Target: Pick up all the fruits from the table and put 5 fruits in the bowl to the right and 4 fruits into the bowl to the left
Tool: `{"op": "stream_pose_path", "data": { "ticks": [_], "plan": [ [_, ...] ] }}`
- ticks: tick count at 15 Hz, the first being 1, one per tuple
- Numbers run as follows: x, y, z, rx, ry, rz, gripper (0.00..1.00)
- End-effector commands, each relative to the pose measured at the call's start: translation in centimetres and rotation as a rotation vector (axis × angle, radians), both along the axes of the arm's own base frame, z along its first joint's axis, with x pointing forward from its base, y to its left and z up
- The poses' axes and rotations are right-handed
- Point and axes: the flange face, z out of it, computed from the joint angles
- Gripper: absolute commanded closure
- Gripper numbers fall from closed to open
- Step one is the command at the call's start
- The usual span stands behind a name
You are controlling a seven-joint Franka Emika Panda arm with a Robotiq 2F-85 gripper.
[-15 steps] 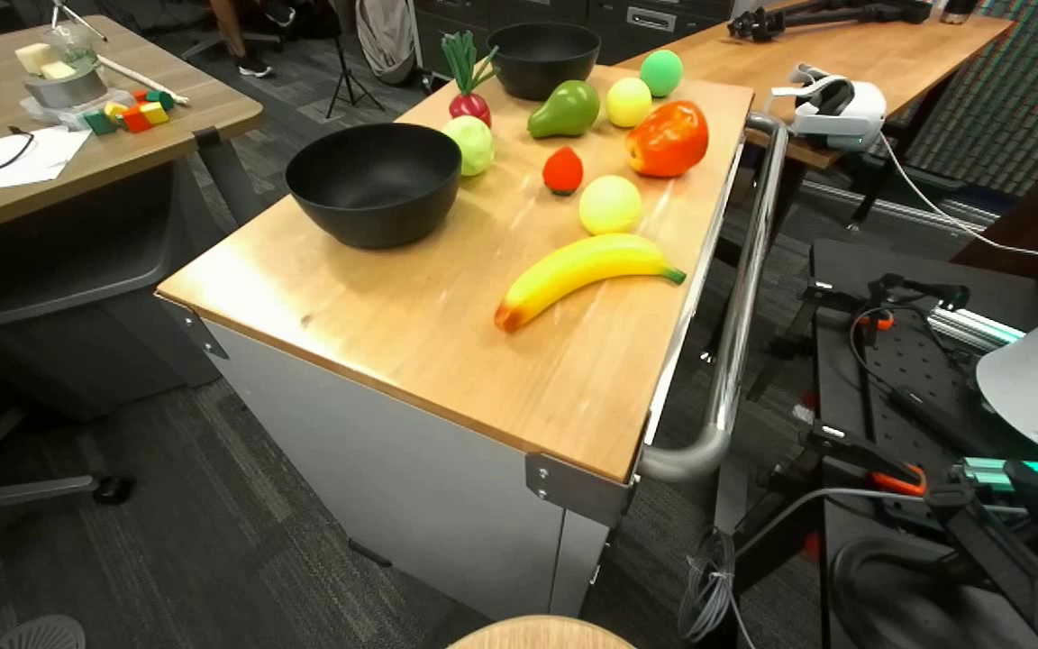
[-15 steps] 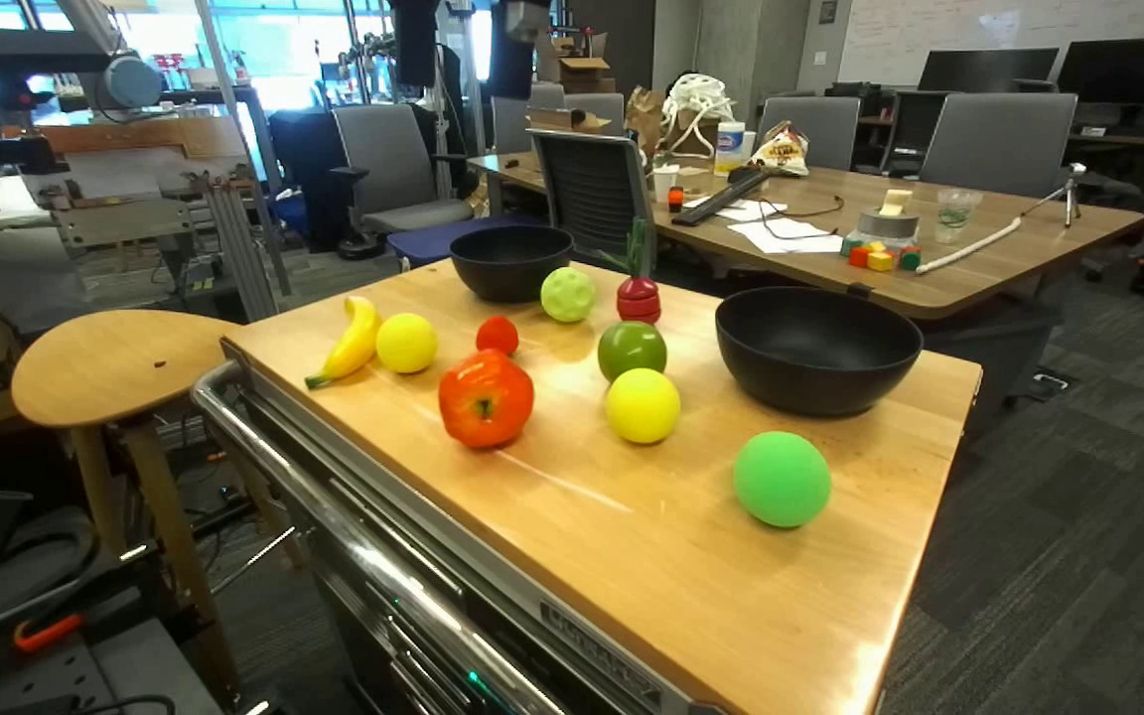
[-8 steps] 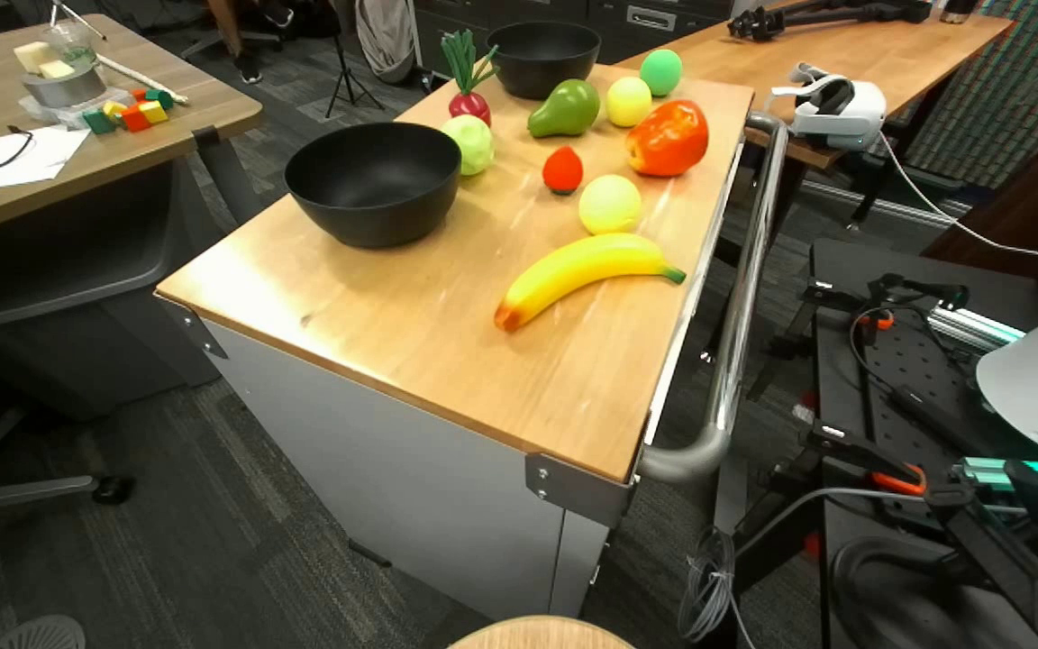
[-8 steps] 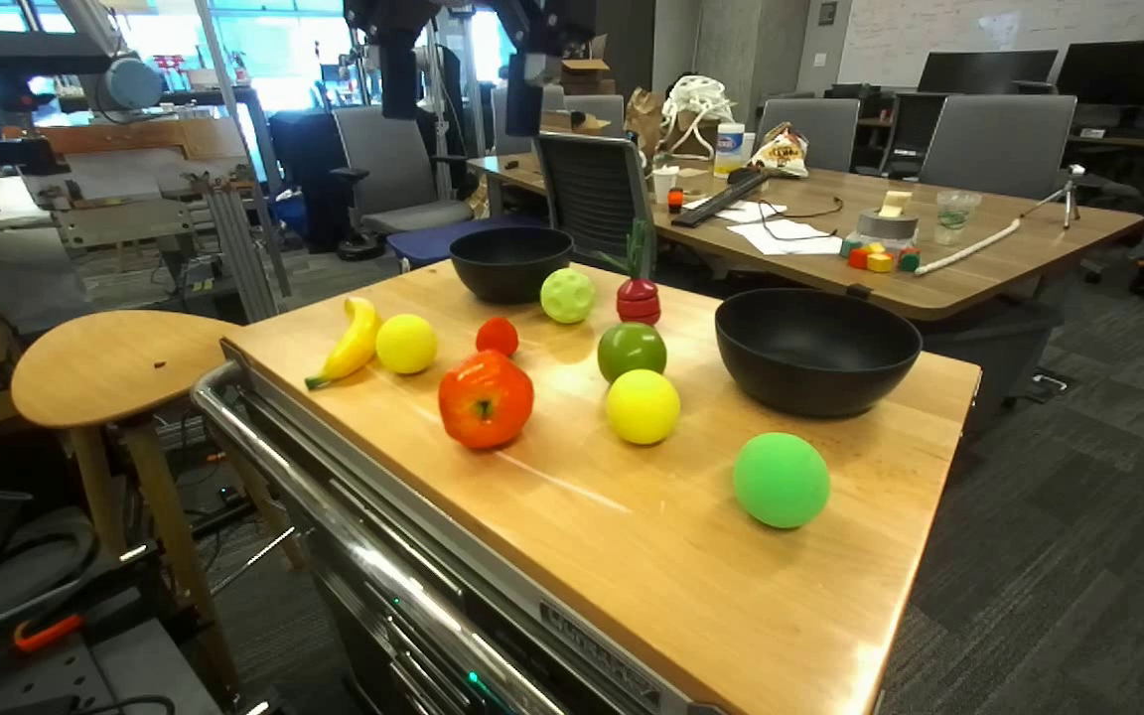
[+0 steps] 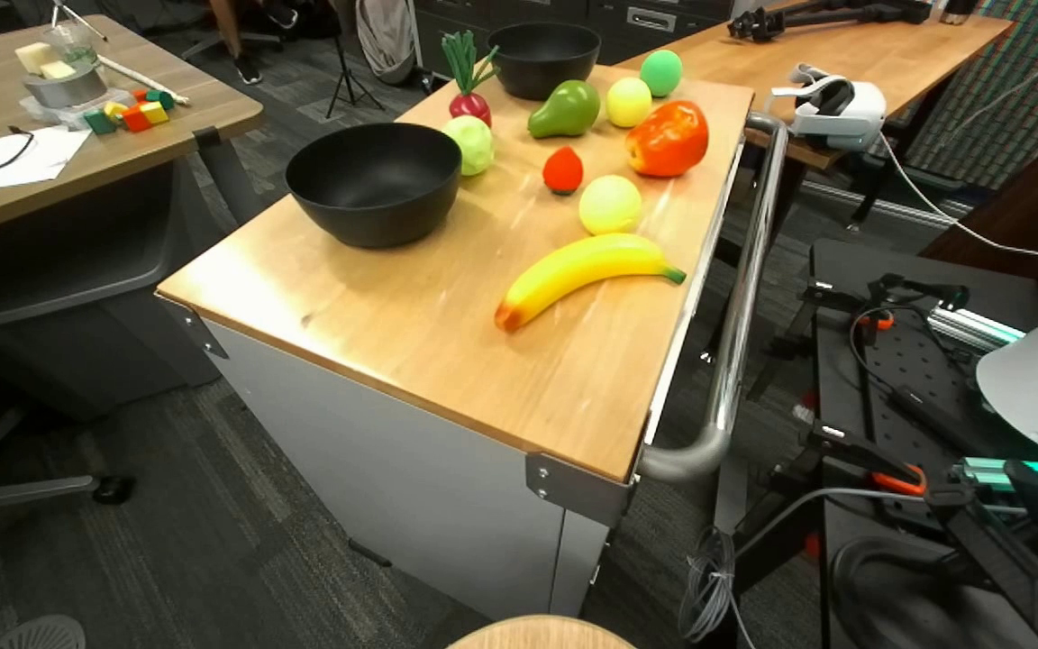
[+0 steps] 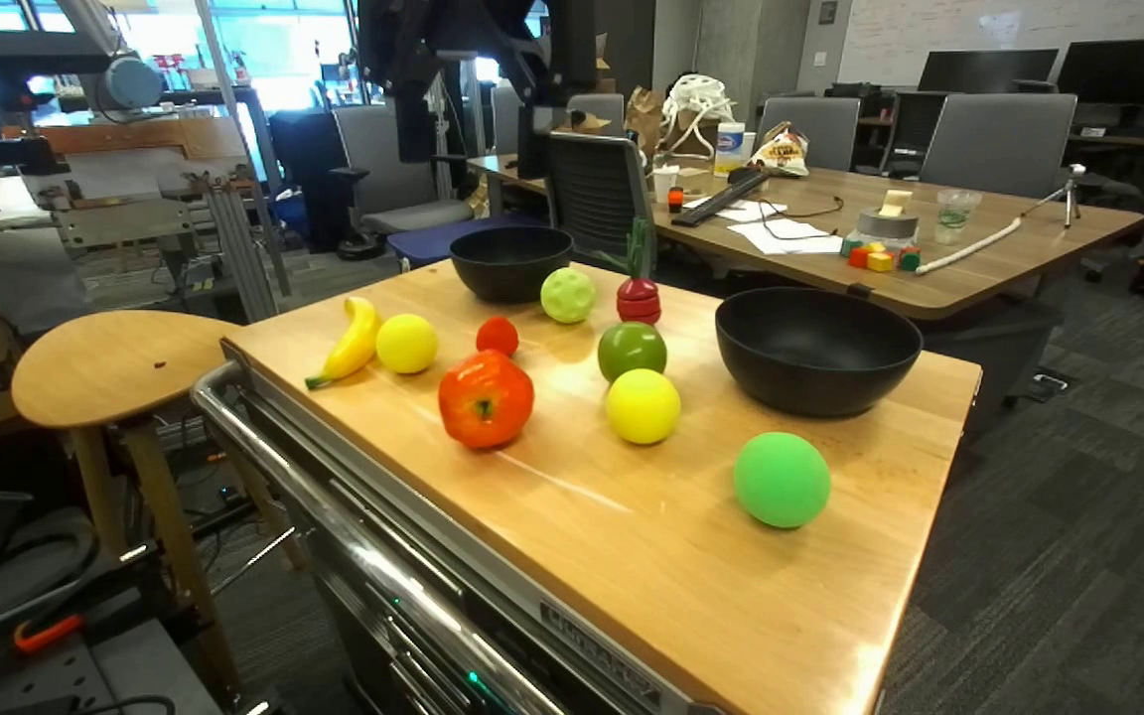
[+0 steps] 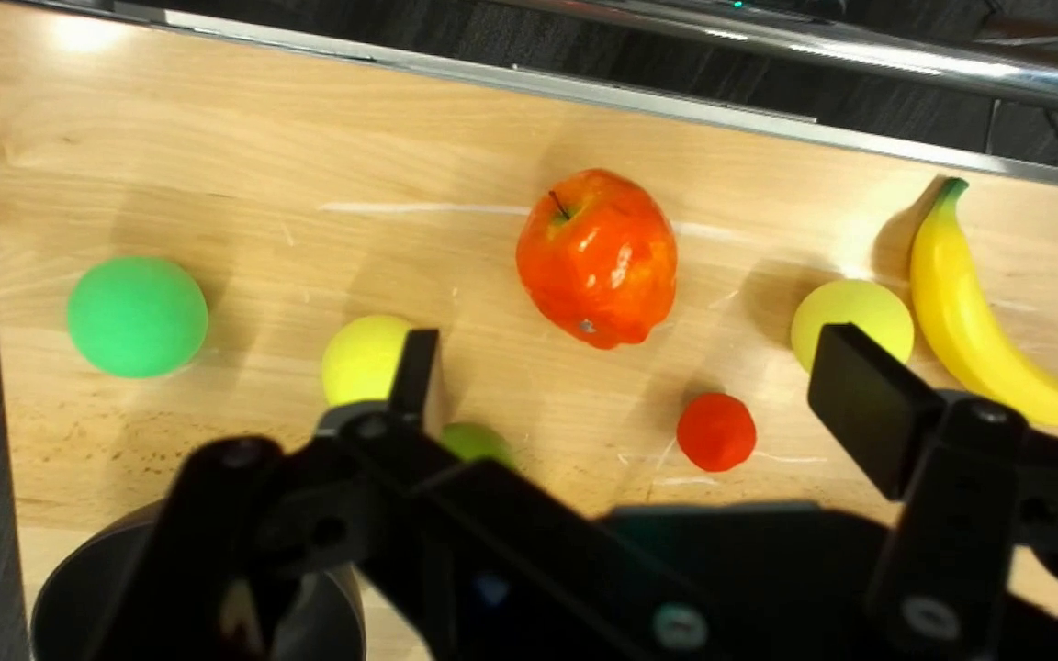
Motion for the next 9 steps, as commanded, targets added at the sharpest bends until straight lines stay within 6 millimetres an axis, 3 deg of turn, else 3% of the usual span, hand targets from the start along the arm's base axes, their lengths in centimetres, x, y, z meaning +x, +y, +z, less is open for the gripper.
{"op": "stream_pose_path", "data": {
  "ticks": [1, 7, 9],
  "plan": [
    [0.5, 0.6, -2.5, -0.005, -0.037, 0.024, 0.00],
    [1.7, 3.0, -10.4, -0.031, -0.060, 0.058, 0.00],
    [1.7, 3.7, -11.9, -0.006, 0.072, 0.017, 0.00]
  ]
}}
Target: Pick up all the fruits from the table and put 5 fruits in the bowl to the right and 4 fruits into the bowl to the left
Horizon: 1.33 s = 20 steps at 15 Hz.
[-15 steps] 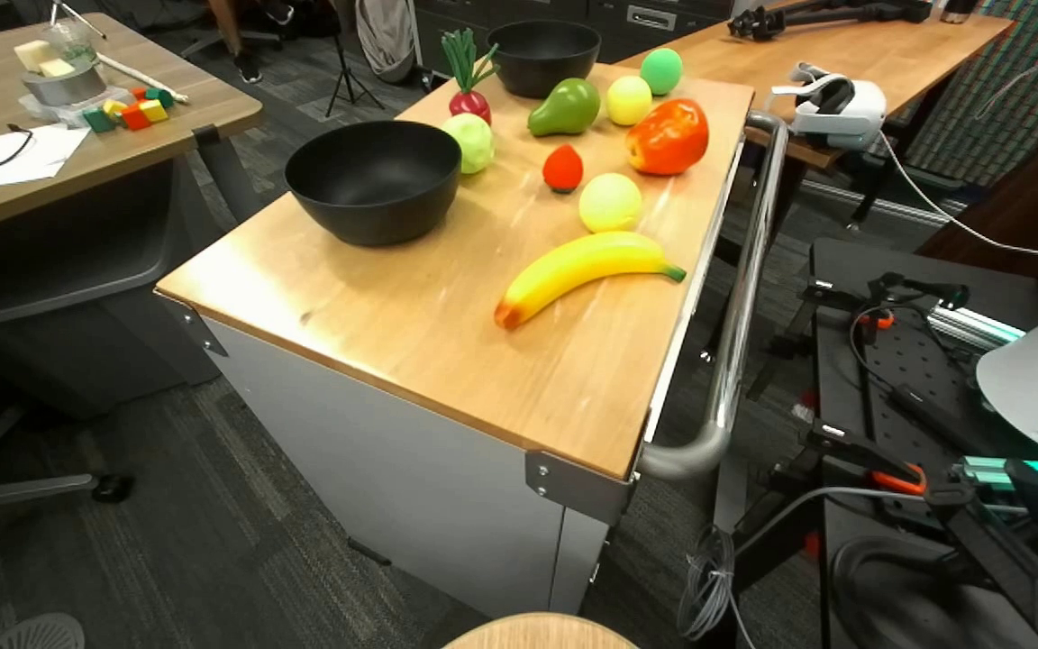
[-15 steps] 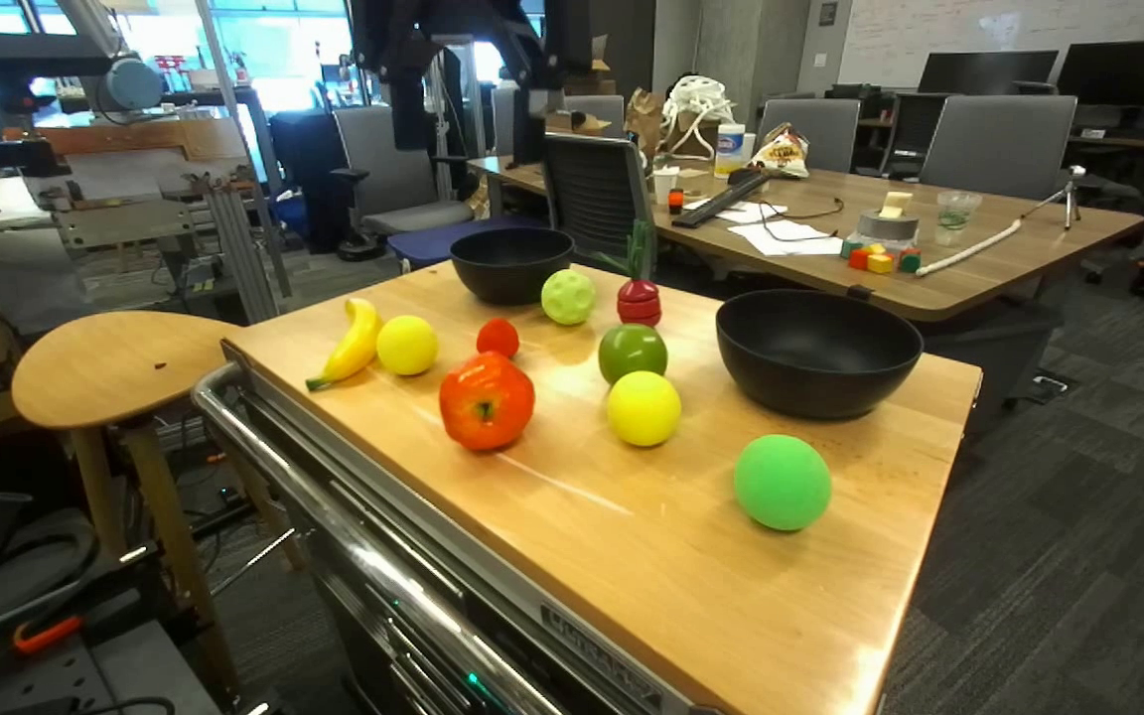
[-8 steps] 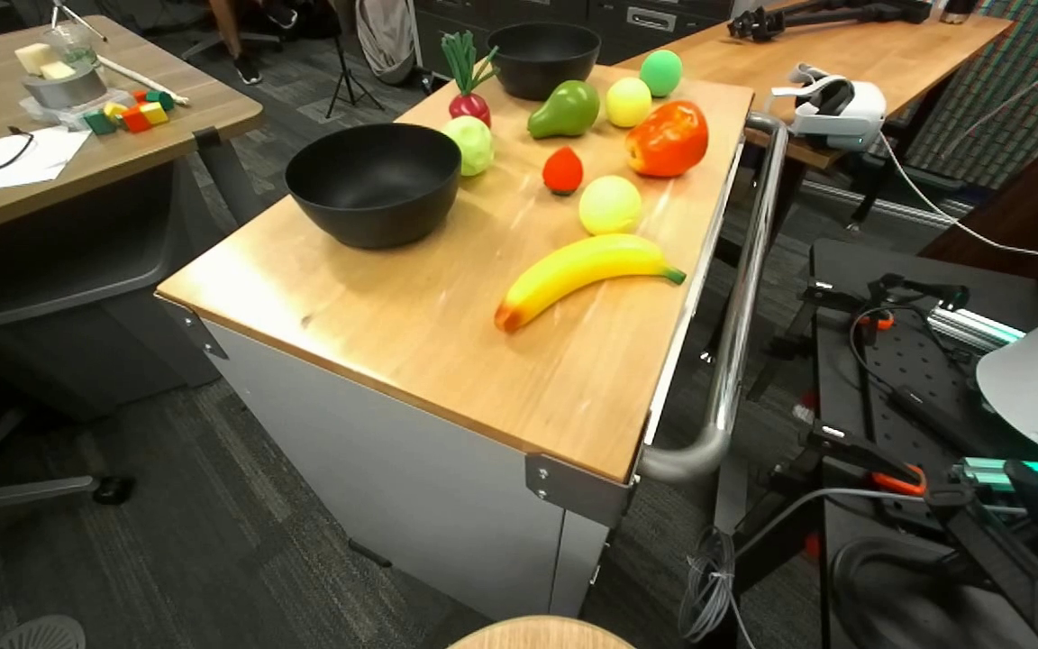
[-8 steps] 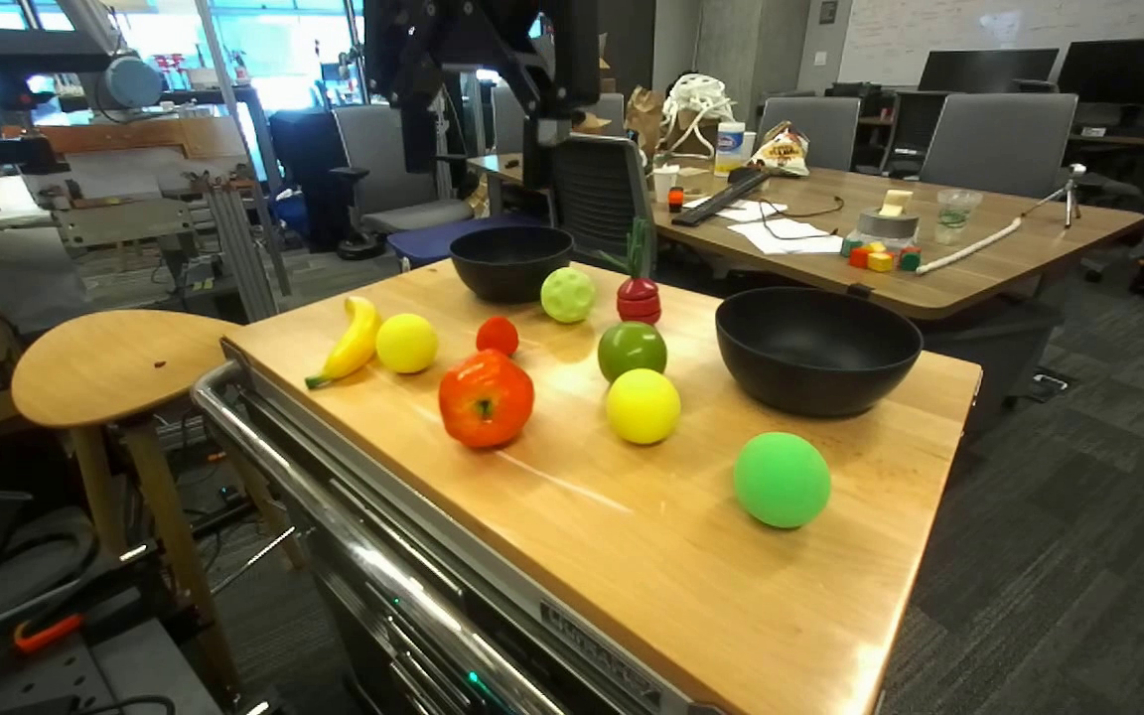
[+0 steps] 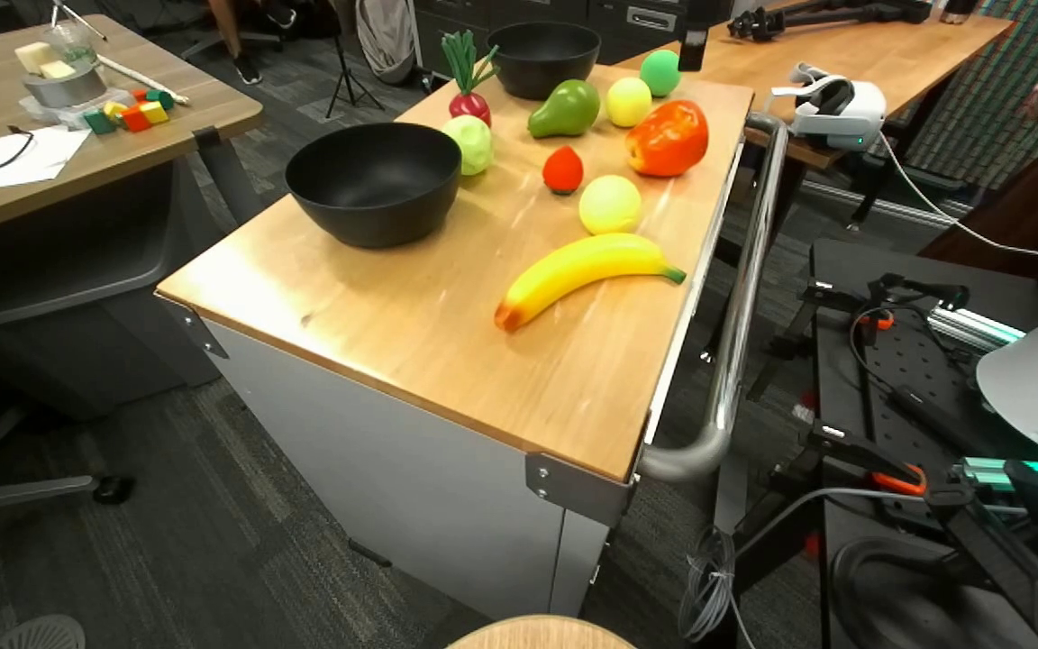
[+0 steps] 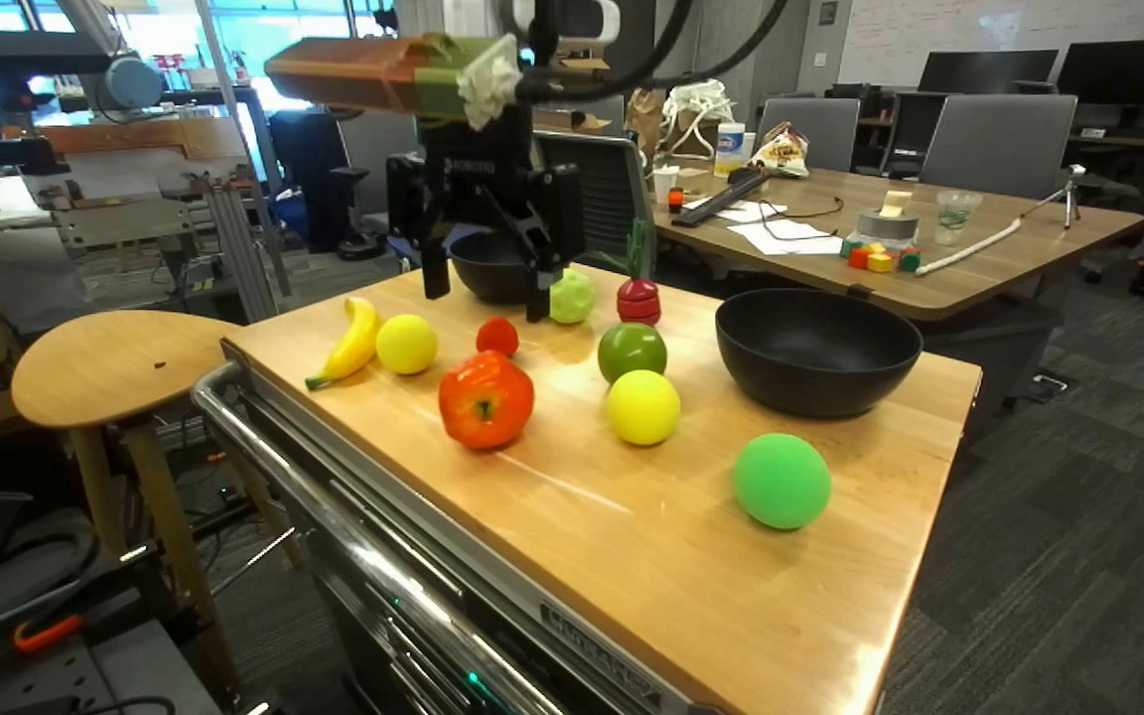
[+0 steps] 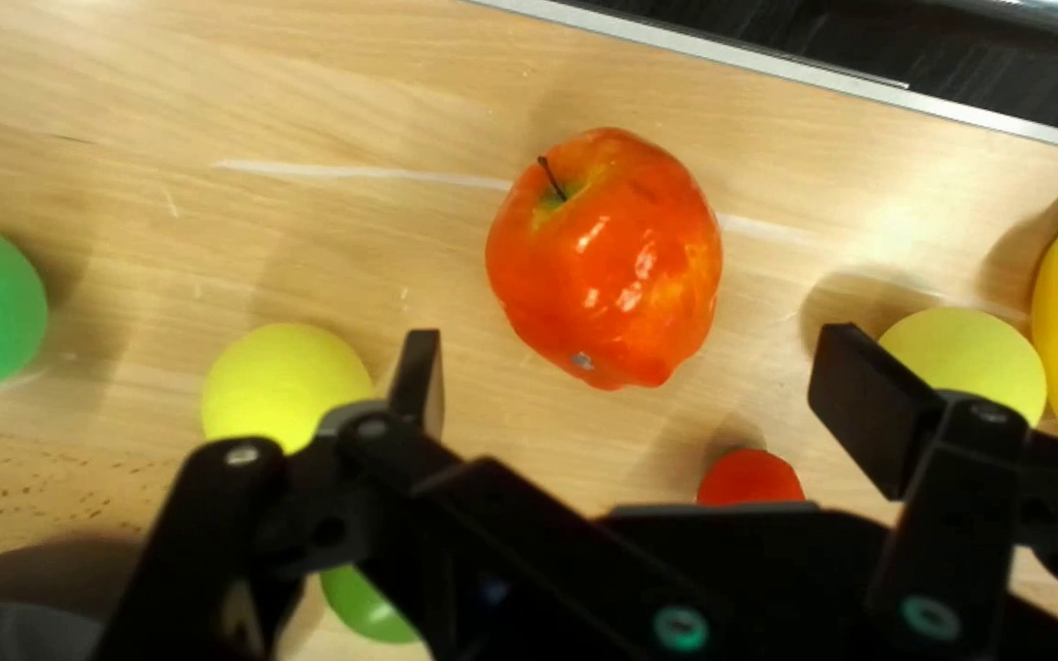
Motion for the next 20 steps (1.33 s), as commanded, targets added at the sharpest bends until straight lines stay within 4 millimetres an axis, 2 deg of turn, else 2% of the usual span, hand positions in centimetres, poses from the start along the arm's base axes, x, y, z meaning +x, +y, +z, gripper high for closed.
{"op": "stream_pose_path", "data": {
  "ticks": [1, 3, 5, 8, 10, 14, 17, 18, 19, 20],
  "plan": [
    [-0.1, 0.3, -1.2, 0.003, 0.040, -0.009, 0.00],
    [-0.1, 0.8, -2.7, 0.006, 0.097, -0.022, 0.00],
    [0.0, 0.9, -2.7, 0.005, 0.104, -0.026, 0.00],
    [-0.2, 1.1, -3.4, -0.024, -0.063, 0.004, 0.00],
    [-0.4, 1.3, -4.9, -0.040, -0.138, 0.033, 0.00],
    [-1.4, 1.5, -8.0, -0.015, -0.127, 0.017, 0.00],
    [-1.8, 1.4, -9.4, -0.004, -0.105, 0.000, 0.00],
    [-1.9, 1.3, -9.6, -0.003, -0.099, -0.004, 0.25],
    [-1.9, 1.2, -9.7, -0.002, -0.096, -0.007, 0.27],
    [-1.8, 1.1, -9.8, -0.003, -0.091, -0.011, 0.33]
  ]
}}
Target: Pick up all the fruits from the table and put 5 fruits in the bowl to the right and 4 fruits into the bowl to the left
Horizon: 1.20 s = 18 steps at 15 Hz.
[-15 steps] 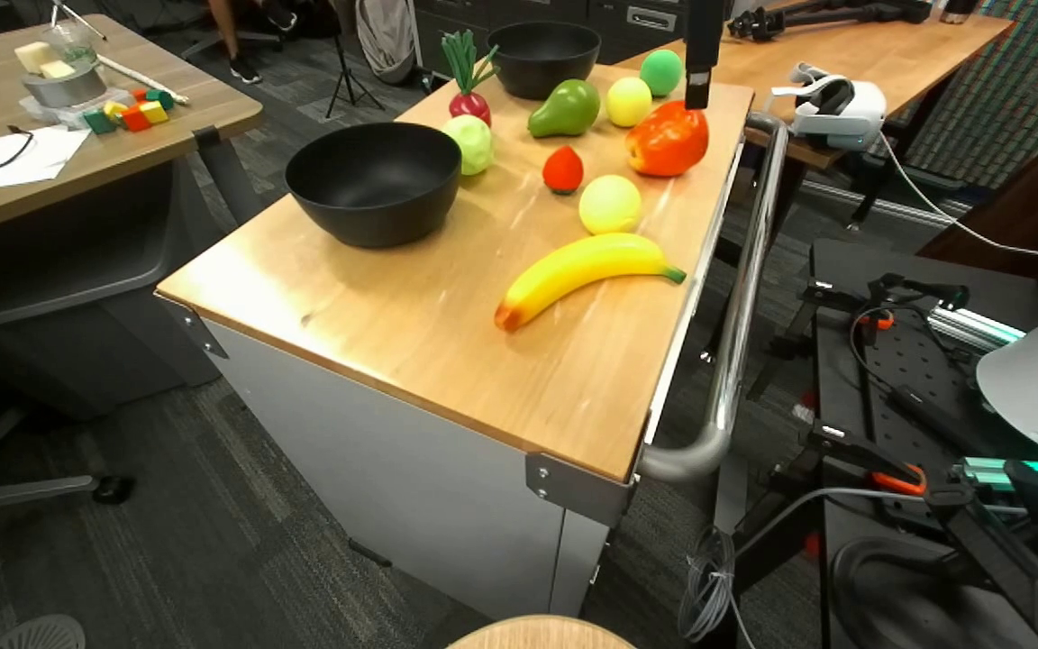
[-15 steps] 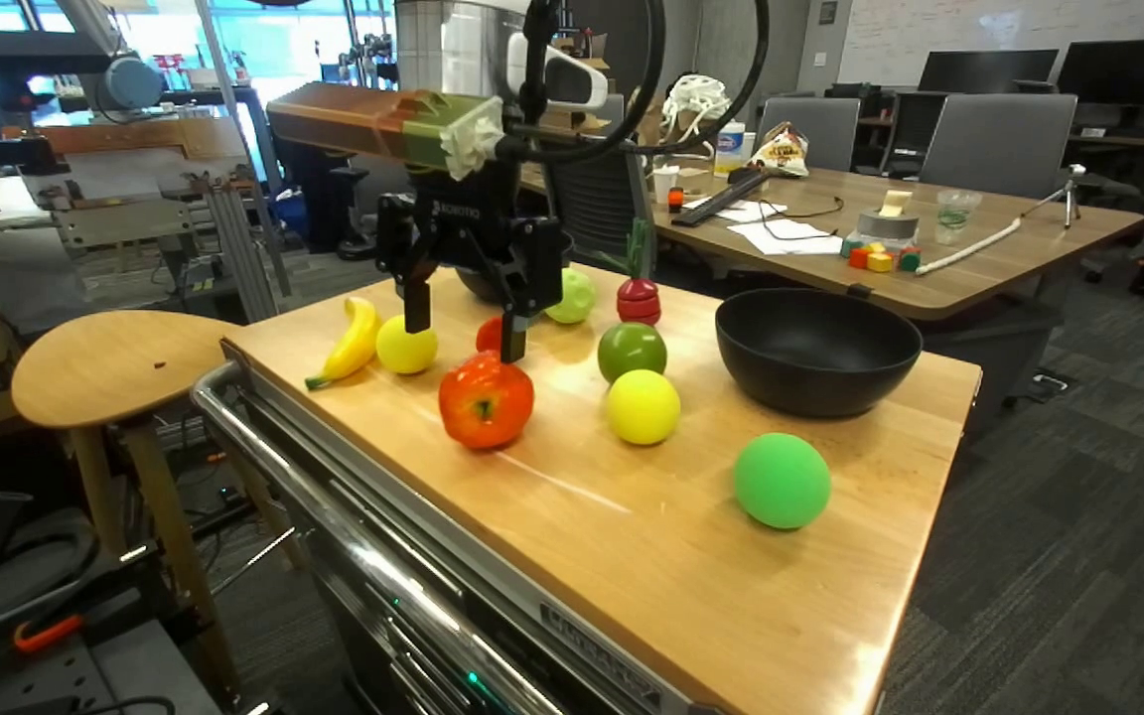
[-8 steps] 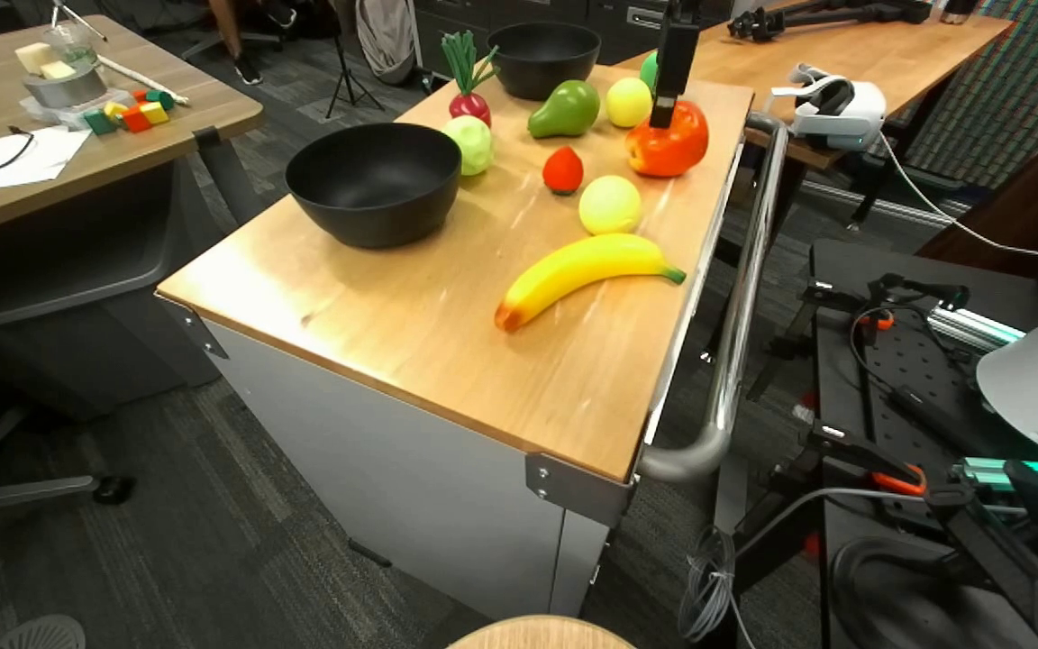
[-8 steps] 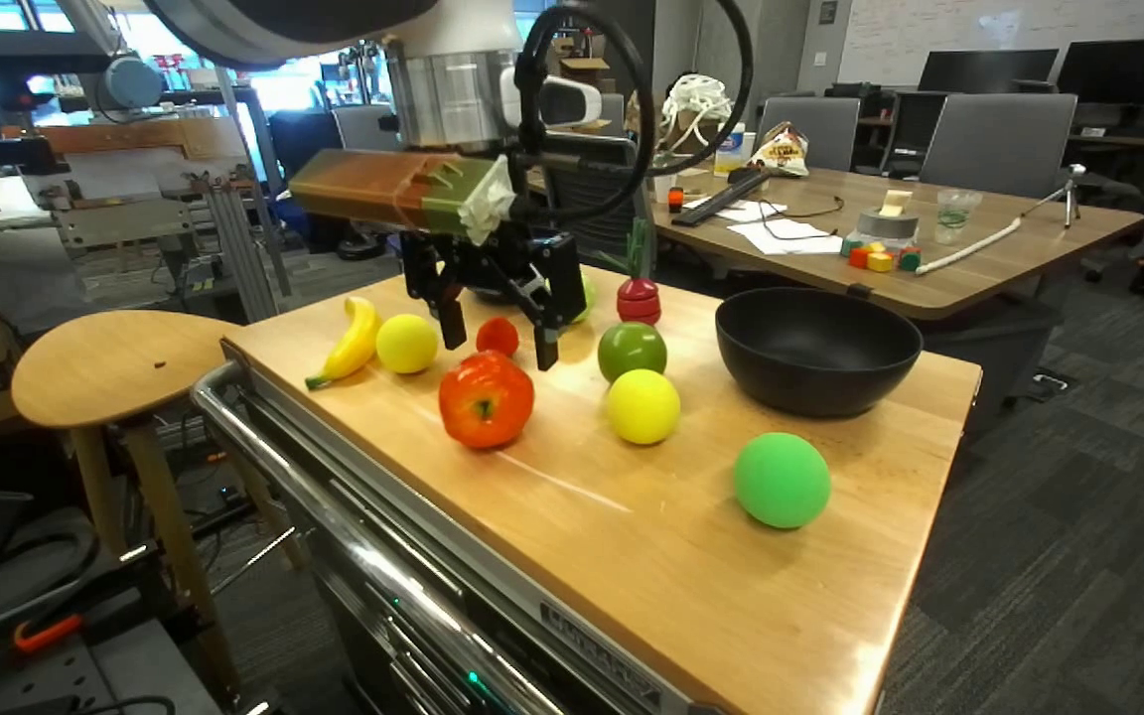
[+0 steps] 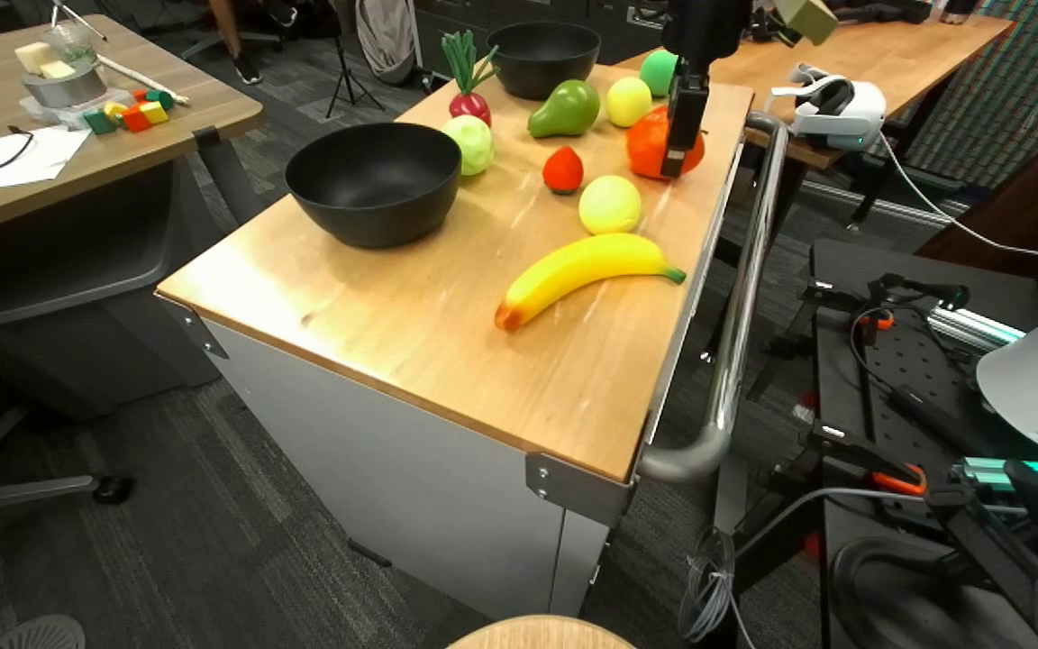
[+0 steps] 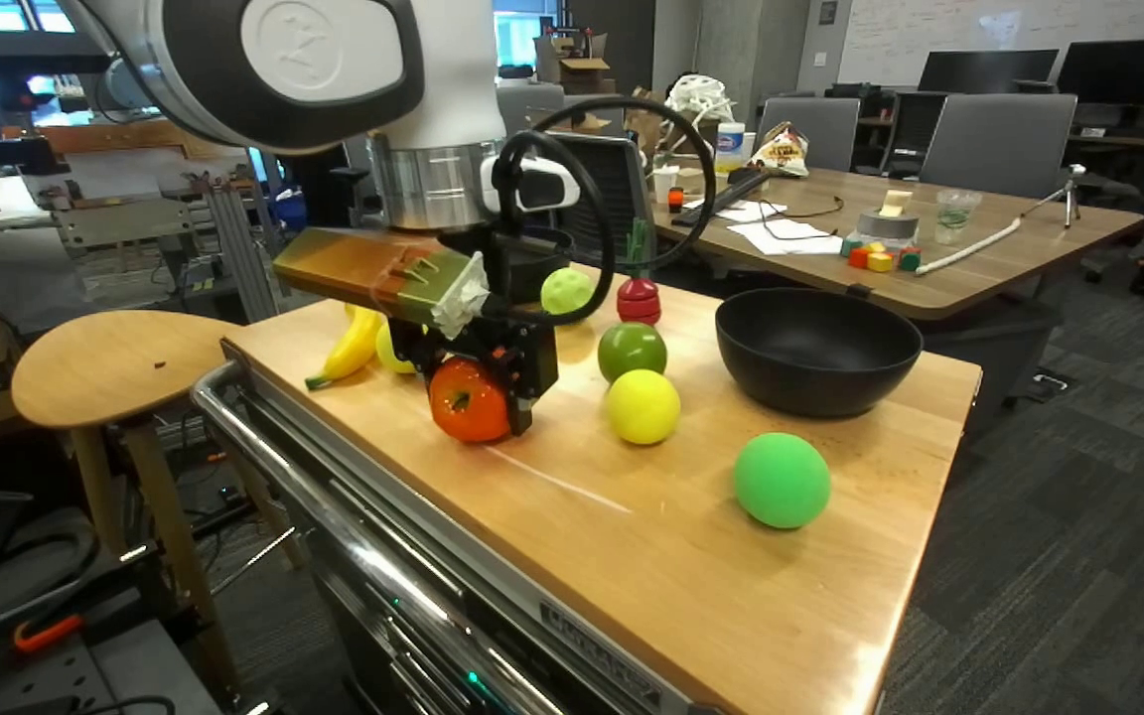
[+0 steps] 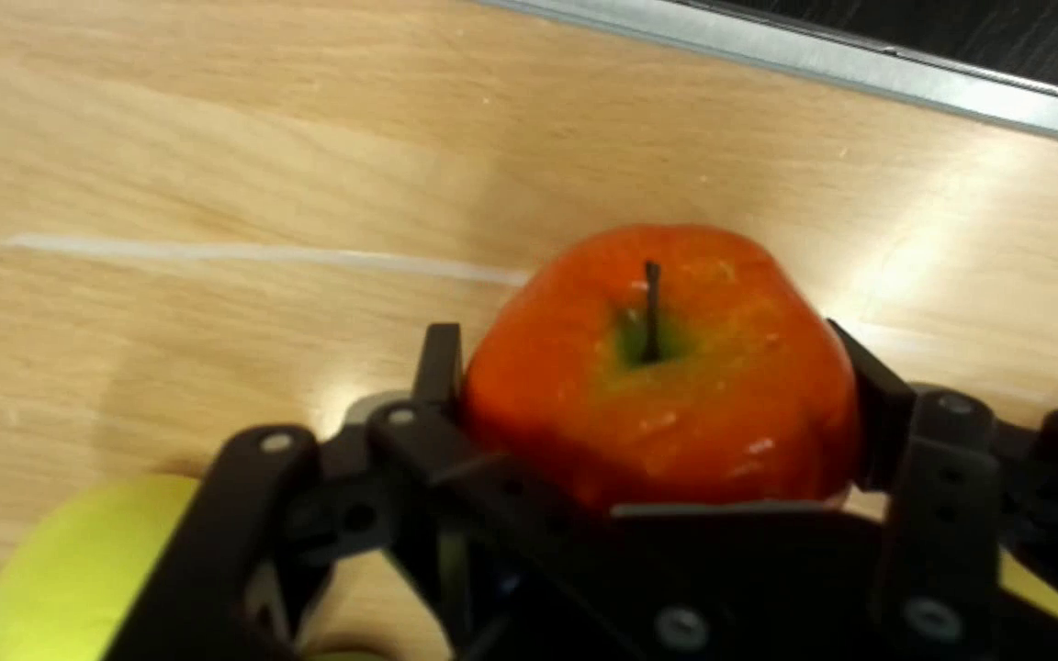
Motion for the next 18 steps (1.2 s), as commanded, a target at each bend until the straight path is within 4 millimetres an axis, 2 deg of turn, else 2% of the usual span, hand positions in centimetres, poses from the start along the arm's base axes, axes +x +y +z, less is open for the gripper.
{"op": "stream_pose_path", "data": {
  "ticks": [1, 3, 5, 7, 9, 11, 12, 15, 18],
  "plan": [
    [0.0, -0.5, 0.1, 0.013, -0.022, -0.013, 0.42],
    [0.1, -0.1, 1.1, 0.041, -0.032, -0.013, 0.42],
    [0.3, 1.0, 4.0, 0.087, -0.088, 0.017, 0.42],
    [1.2, 2.1, 8.5, 0.176, -0.179, 0.039, 0.42],
    [4.0, 3.4, 12.5, 0.260, -0.249, 0.074, 0.42],
    [7.8, 5.2, 14.4, 0.315, -0.283, 0.102, 0.42],
    [9.5, 6.2, 15.0, 0.341, -0.288, 0.113, 0.42],
    [14.8, 9.1, 14.3, 0.381, -0.270, 0.121, 0.42],
    [19.6, 11.1, 11.4, 0.347, -0.218, 0.124, 0.42]
  ]
}}
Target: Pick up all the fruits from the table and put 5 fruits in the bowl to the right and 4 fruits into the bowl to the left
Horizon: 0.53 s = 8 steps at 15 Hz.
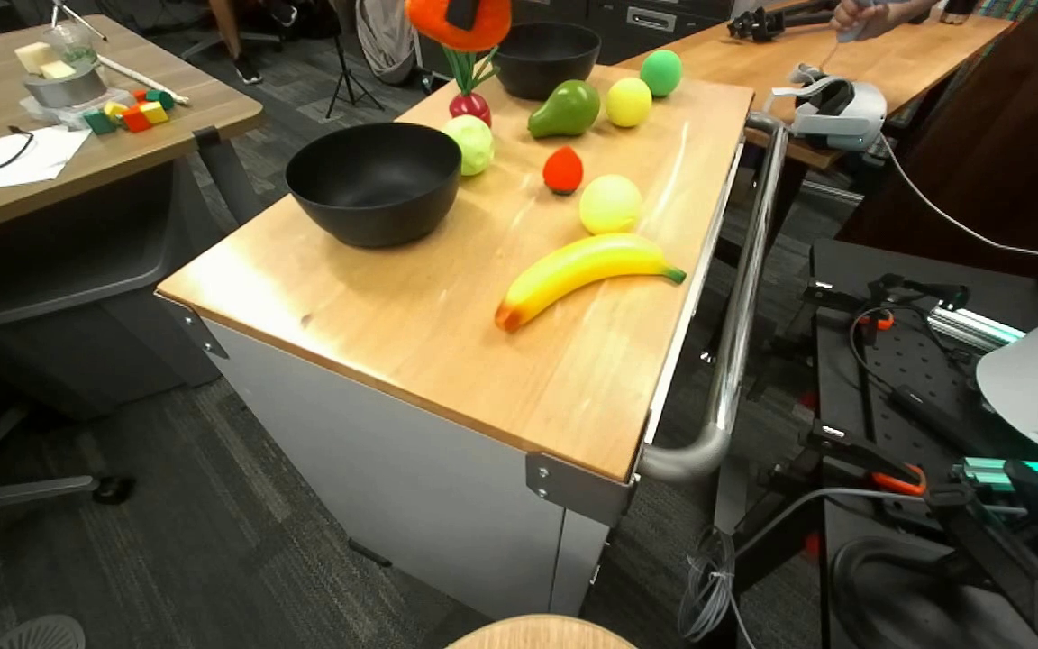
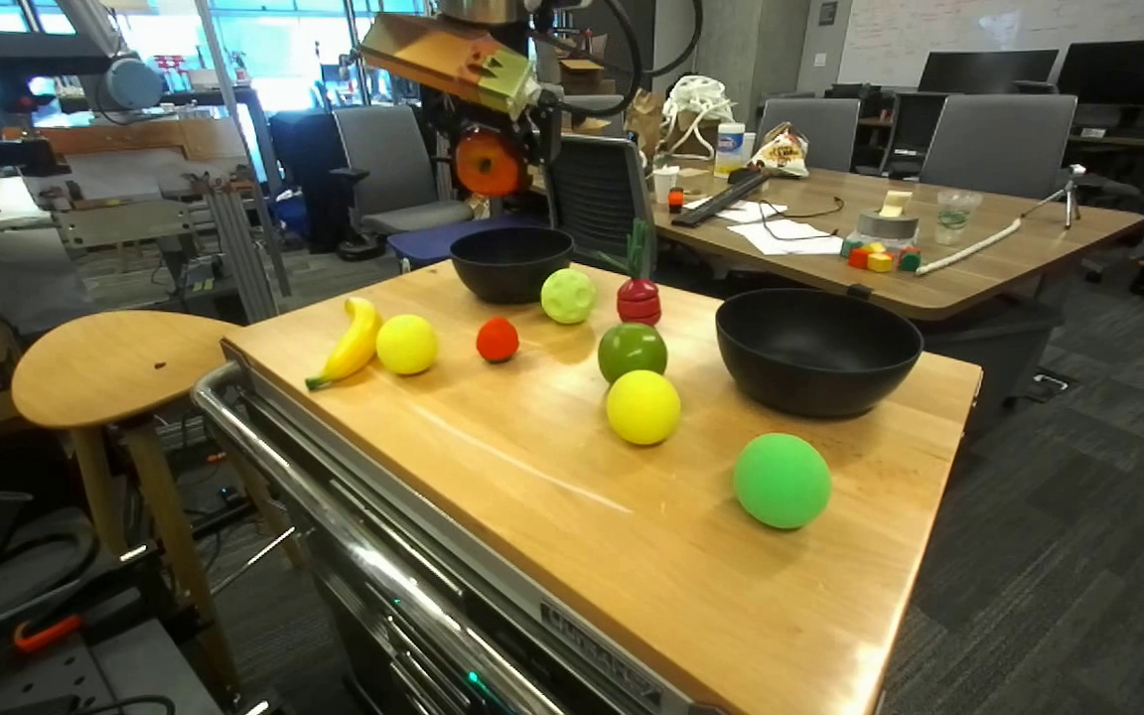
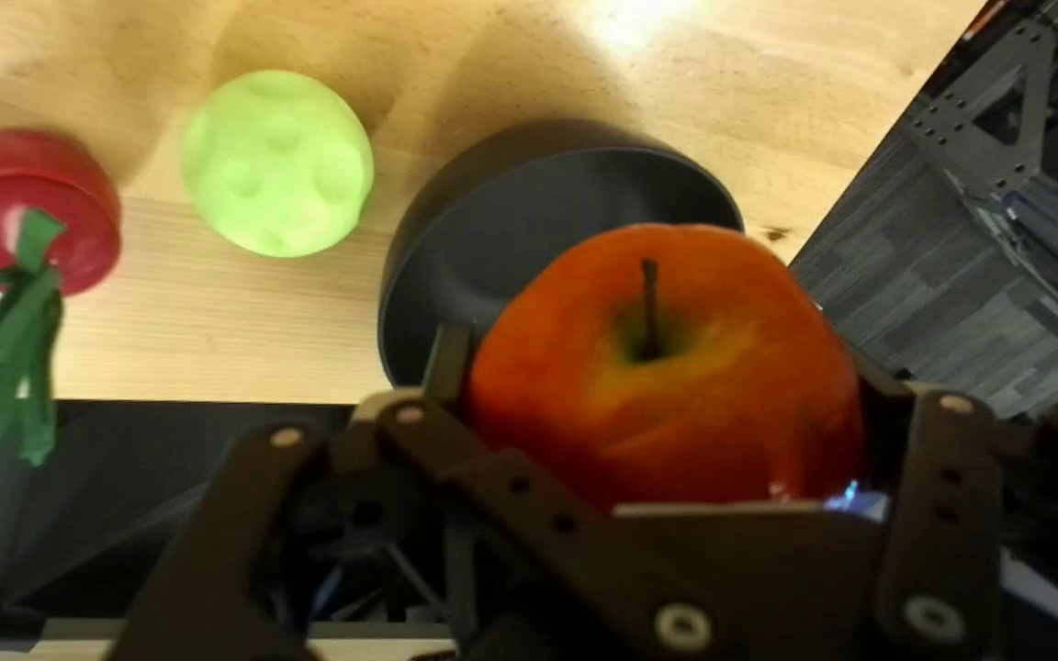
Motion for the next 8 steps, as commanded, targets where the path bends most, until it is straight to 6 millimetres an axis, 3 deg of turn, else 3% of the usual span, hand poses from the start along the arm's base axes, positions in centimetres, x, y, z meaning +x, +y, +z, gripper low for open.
{"op": "stream_pose_path", "data": {
  "ticks": [1, 4, 7, 8],
  "plan": [
    [7.0, 2.2, -3.5, -0.024, 0.052, 0.012, 0.42],
    [11.0, 3.8, -6.8, -0.071, 0.063, 0.031, 0.42],
    [13.3, 4.5, -8.7, -0.103, 0.080, 0.038, 0.42],
    [13.7, 4.5, -9.0, -0.108, 0.084, 0.041, 0.04]
  ]
}}
